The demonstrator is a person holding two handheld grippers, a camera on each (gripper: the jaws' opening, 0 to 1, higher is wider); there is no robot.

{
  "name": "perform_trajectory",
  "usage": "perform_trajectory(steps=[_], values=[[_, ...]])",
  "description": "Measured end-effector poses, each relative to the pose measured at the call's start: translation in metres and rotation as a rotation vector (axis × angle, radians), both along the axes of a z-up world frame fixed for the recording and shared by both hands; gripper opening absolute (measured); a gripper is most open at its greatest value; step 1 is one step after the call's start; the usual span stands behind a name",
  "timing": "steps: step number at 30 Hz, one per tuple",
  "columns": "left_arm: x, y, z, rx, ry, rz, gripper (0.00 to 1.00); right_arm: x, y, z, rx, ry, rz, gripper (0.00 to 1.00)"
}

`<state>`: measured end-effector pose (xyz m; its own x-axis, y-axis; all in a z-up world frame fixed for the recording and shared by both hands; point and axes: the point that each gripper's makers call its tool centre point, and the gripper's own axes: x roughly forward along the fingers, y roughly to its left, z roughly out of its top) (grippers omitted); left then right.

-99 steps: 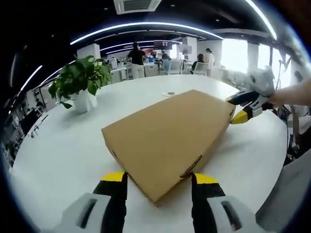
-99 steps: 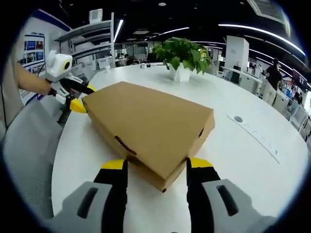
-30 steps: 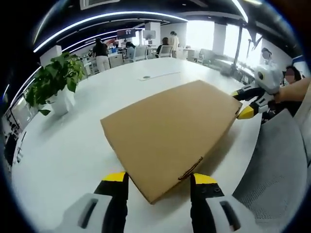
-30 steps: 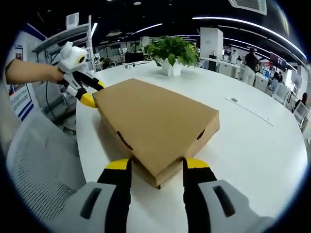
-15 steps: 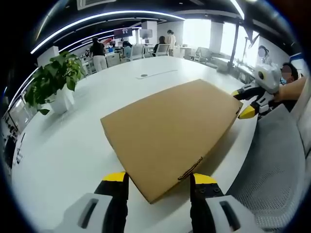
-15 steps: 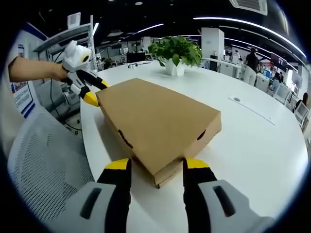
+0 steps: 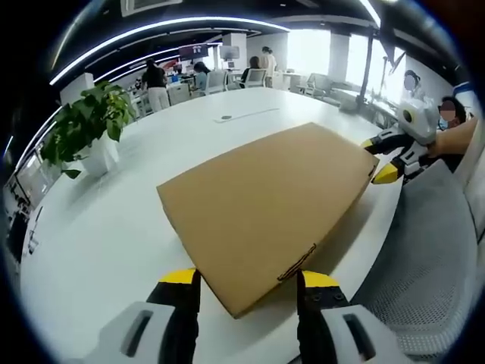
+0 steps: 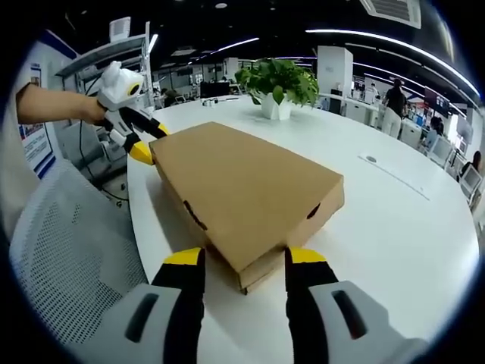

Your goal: Operate the shoe box by opening the lid, removing the specified soft item, and placing it in the target area until the item is outside and the box remains undamaged.

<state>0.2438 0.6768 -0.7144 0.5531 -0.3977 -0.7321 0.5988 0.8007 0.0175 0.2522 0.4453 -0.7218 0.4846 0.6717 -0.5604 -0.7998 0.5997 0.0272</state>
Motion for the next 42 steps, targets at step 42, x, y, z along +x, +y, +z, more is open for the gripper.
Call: perform_trajectory(steps=[42], values=[[-0.003,-0.007,0.050,-0.050,-0.013,0.011,0.58,-0.001,-0.001,0.045,0.046,-0.098,0.027,0.38]])
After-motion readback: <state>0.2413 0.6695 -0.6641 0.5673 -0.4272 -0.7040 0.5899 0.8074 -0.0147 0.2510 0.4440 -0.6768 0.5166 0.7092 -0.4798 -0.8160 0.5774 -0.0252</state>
